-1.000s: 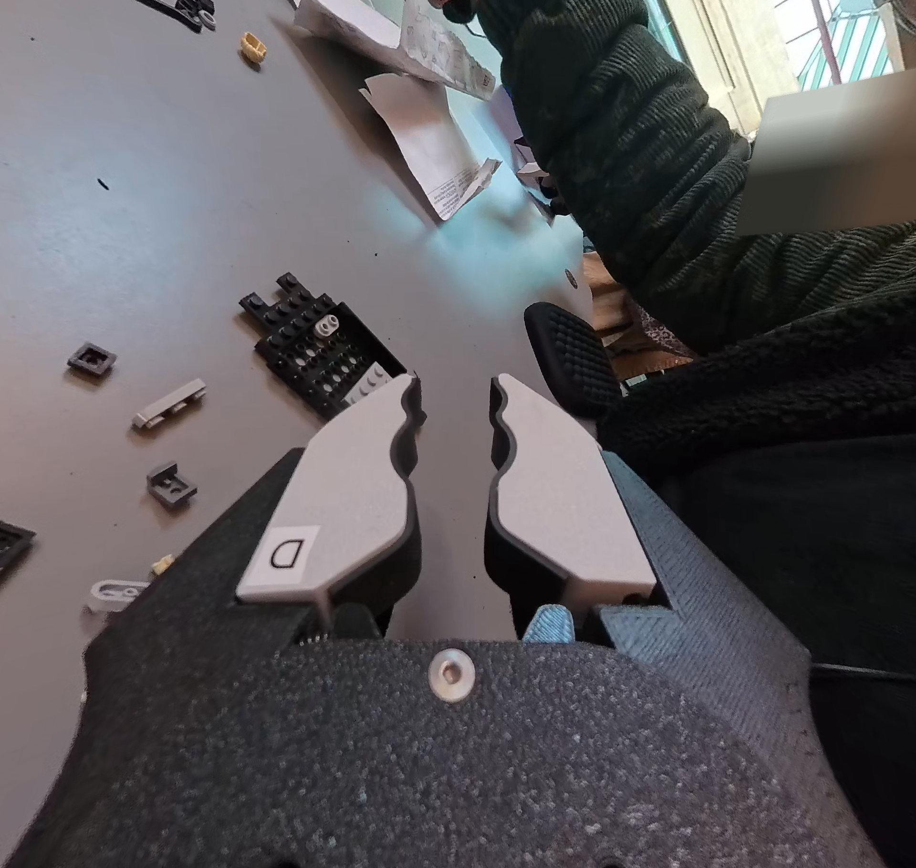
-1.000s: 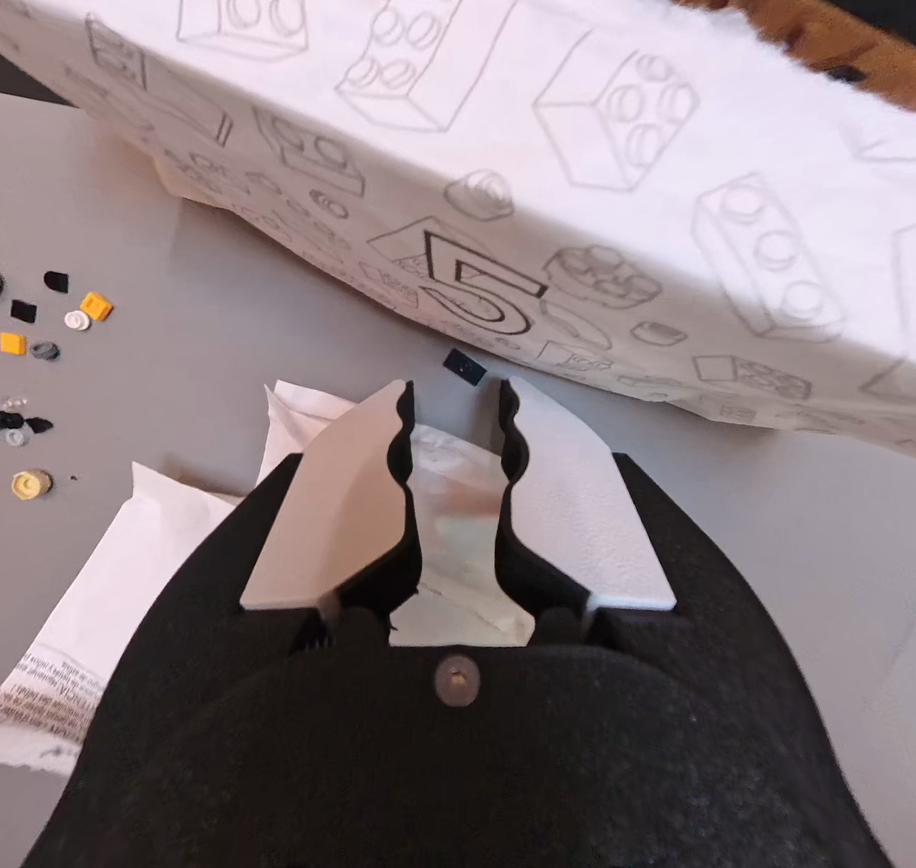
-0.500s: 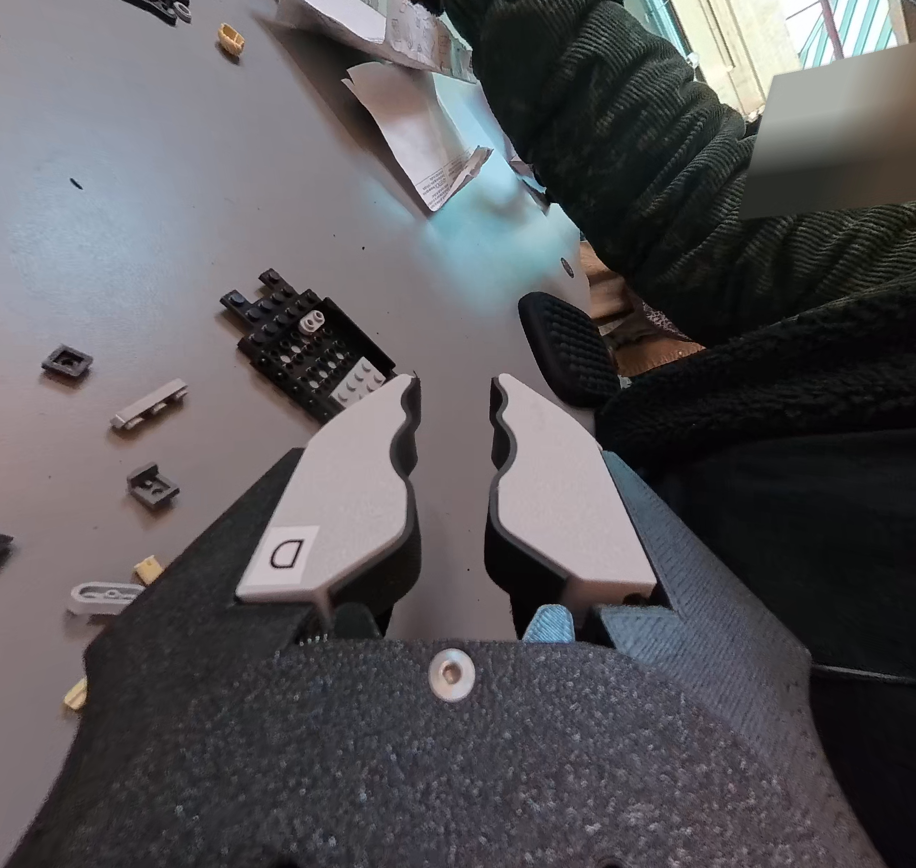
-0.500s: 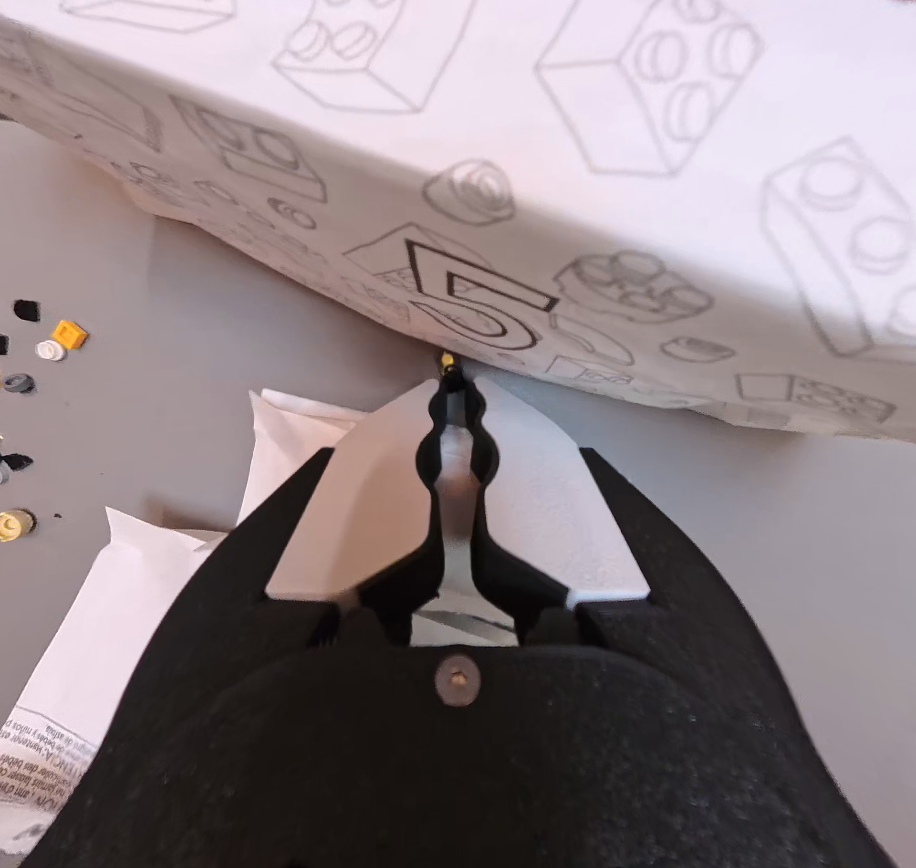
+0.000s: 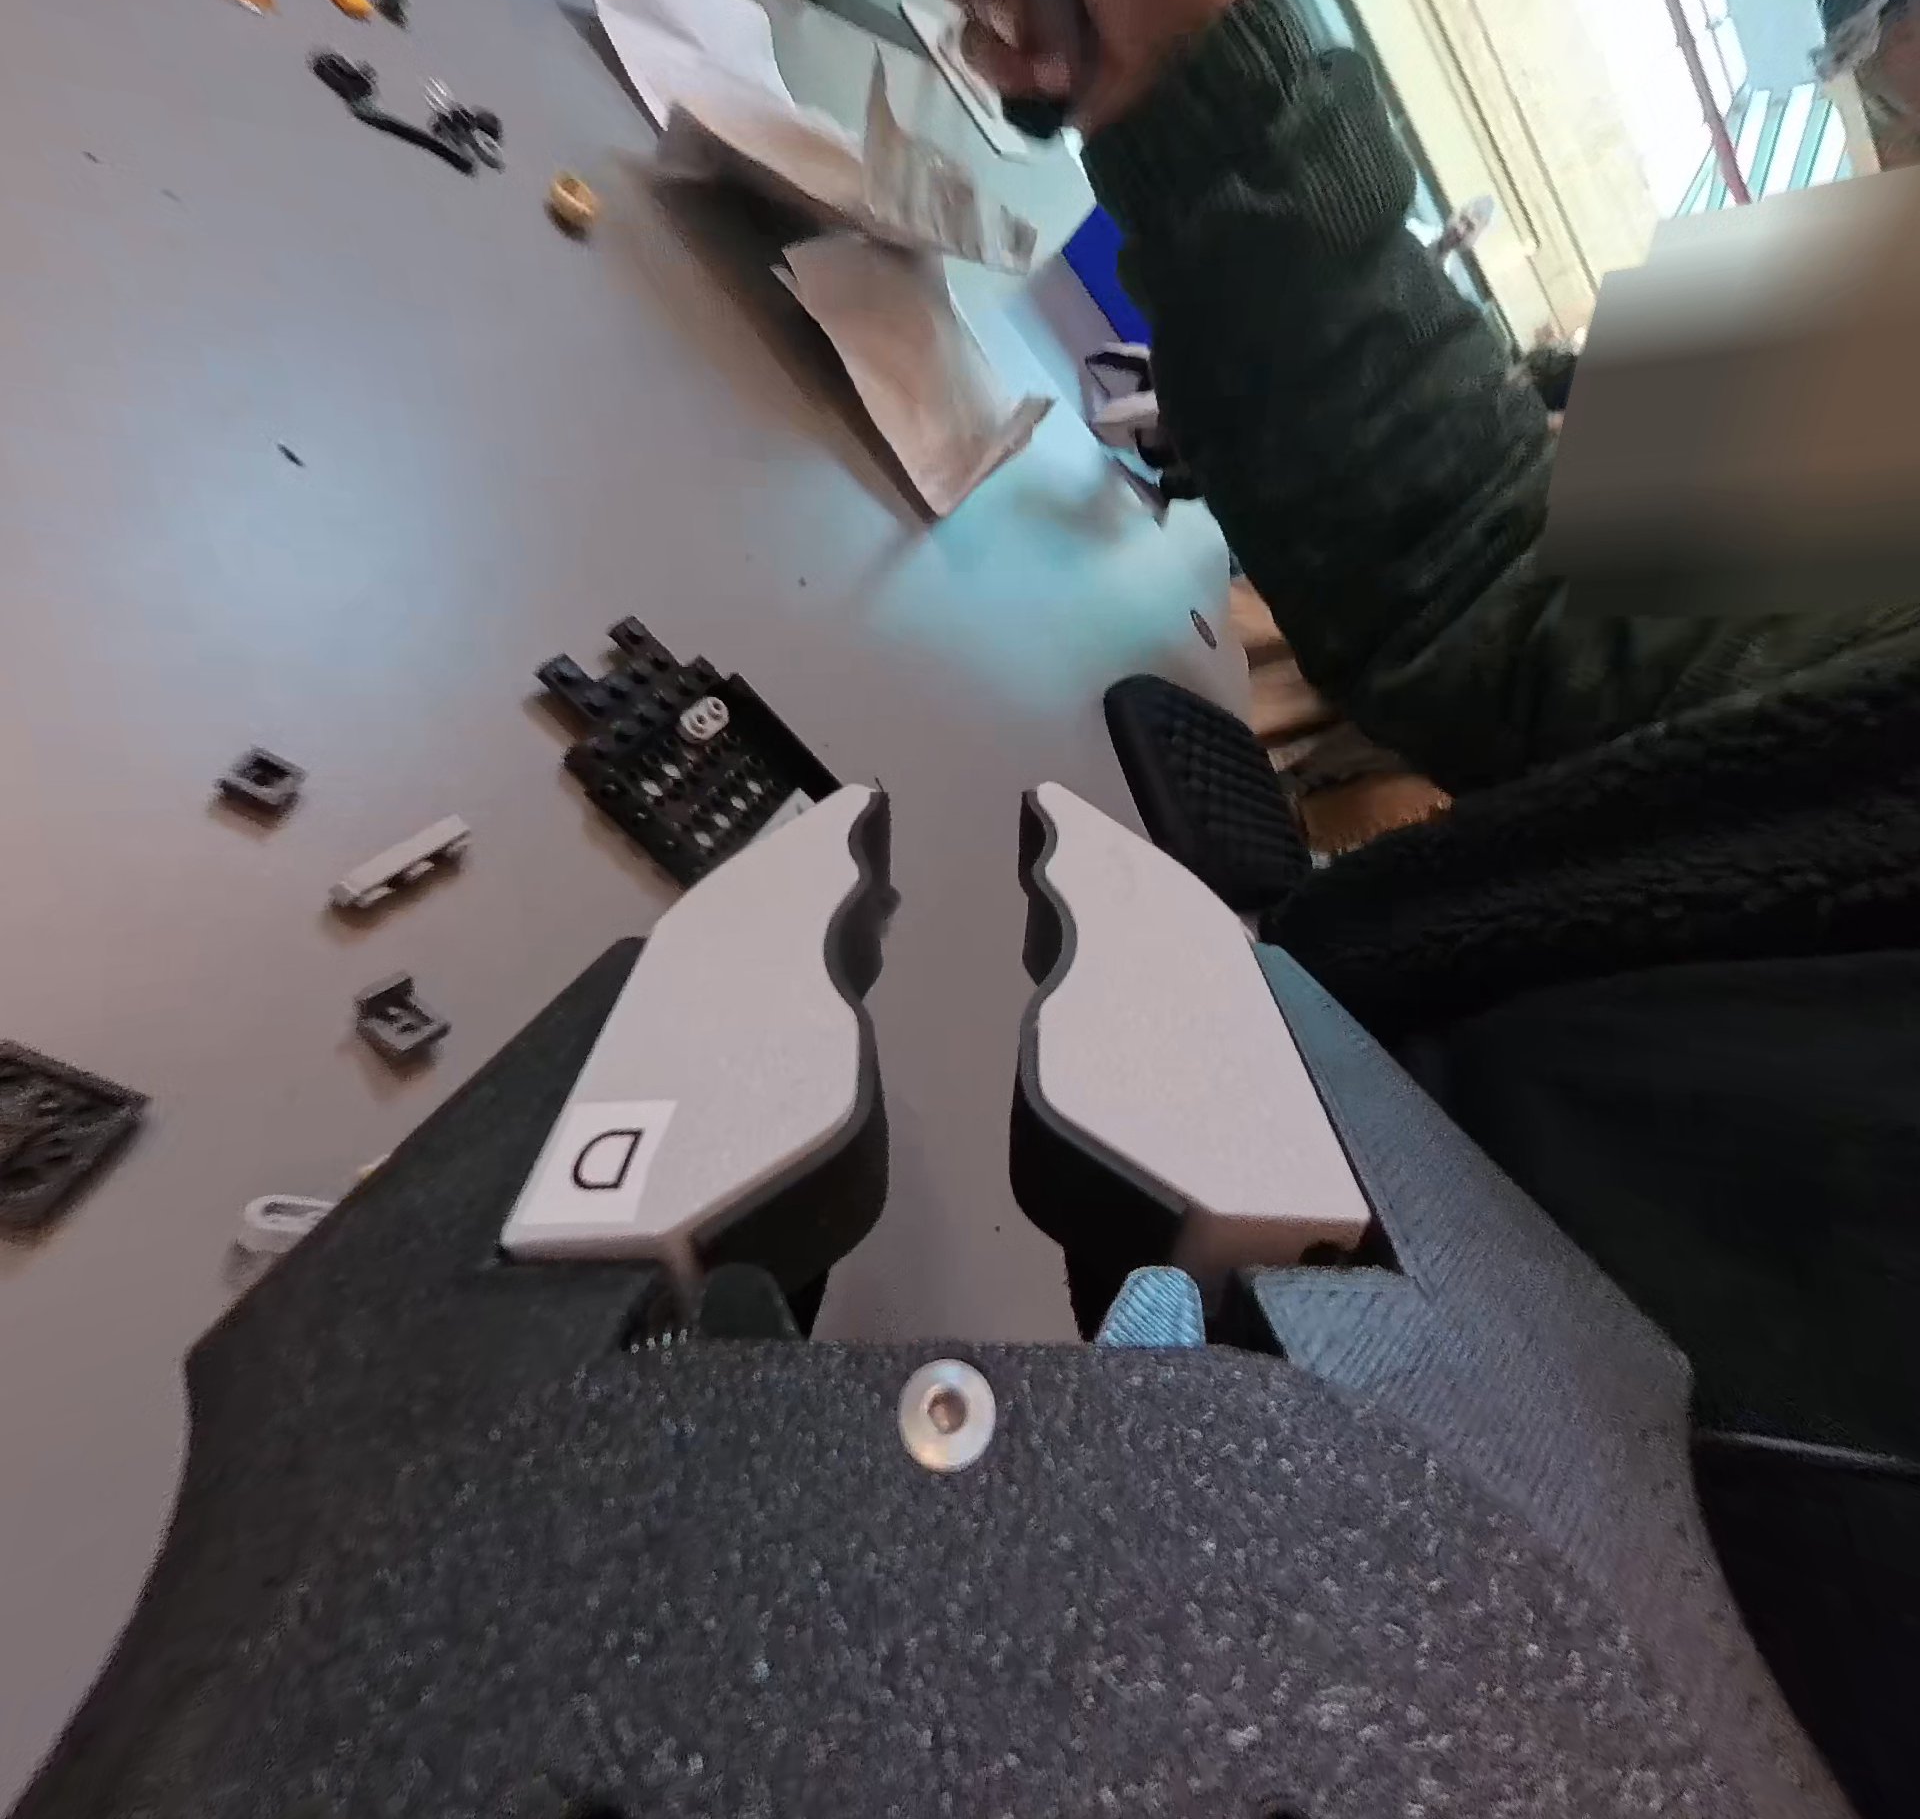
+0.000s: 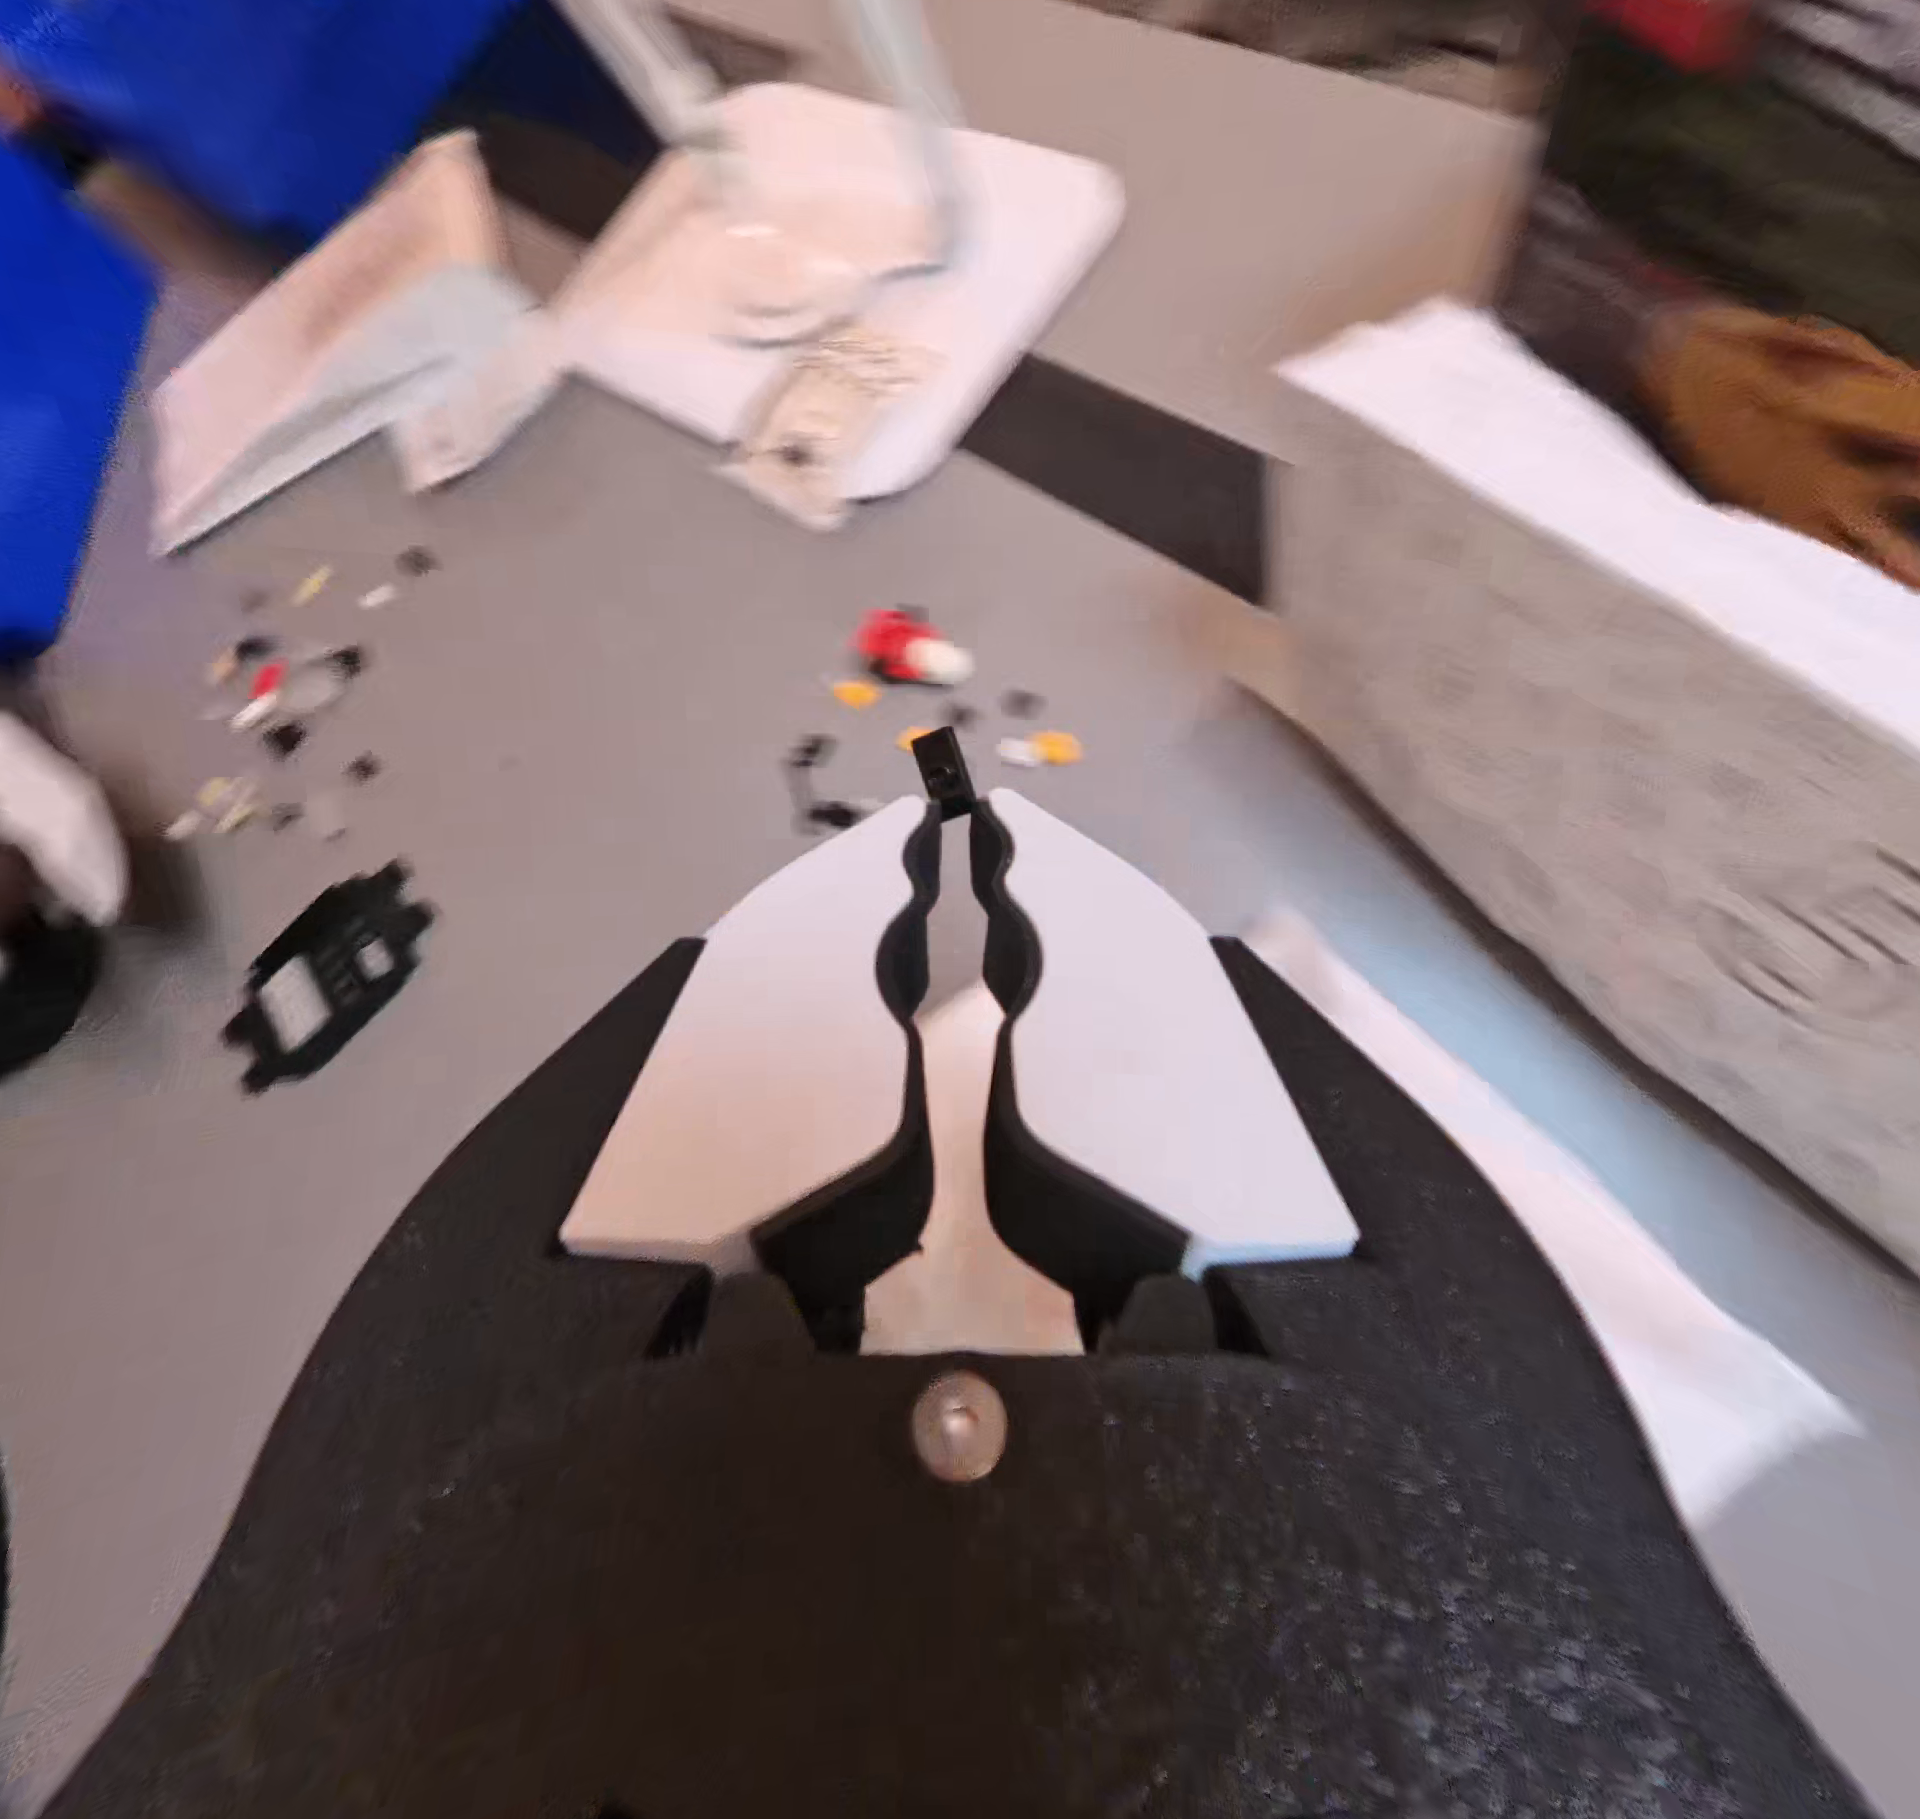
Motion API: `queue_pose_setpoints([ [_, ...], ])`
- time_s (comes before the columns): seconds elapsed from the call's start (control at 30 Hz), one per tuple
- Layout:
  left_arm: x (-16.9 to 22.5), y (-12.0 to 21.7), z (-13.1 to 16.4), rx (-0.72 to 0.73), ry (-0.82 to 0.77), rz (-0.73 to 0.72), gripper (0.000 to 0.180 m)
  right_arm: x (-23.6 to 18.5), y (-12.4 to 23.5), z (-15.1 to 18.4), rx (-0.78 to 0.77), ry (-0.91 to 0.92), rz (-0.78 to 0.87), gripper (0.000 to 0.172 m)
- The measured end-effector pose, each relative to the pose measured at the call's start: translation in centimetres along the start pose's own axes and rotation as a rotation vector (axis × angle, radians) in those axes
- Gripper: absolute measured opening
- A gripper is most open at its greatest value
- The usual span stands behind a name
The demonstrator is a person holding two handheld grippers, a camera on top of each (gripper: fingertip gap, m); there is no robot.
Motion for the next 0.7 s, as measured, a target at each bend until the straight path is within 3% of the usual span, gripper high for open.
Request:
queue_pose_setpoints([
  [0.03,-0.1,0.2,-0.4,0.028,0.000,-0.009,0.023,-2.8,-0.6,0.0,0.008,0.078,-0.070,0.005],
  [0.2,-0.4,1.3,-1.9,0.178,0.028,0.002,0.028,-16.7,-3.3,2.9,0.061,0.439,-0.386,0.000],
  [0.33,-0.3,1.5,-2.3,0.217,0.042,0.019,0.028,-24.0,-5.0,6.2,0.096,0.541,-0.527,0.000],
  [0.5,-1.7,3.0,-3.1,0.249,-0.028,-0.156,0.024,-25.1,-6.0,8.1,0.054,0.564,-0.481,0.000],
  [0.7,-3.0,5.3,-4.1,0.274,-0.138,-0.319,0.023,-22.8,-2.8,7.7,0.133,0.512,-0.373,0.009],
])
Point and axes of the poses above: each gripper's, where its closed fingertips meet, y back along the fingers, z out of its underside, x = y × z across the jaws, the point moved 5 cm from there along y, back along the fingers, and after that the axes turned 9 degrees about x, right-handed, at the moved point
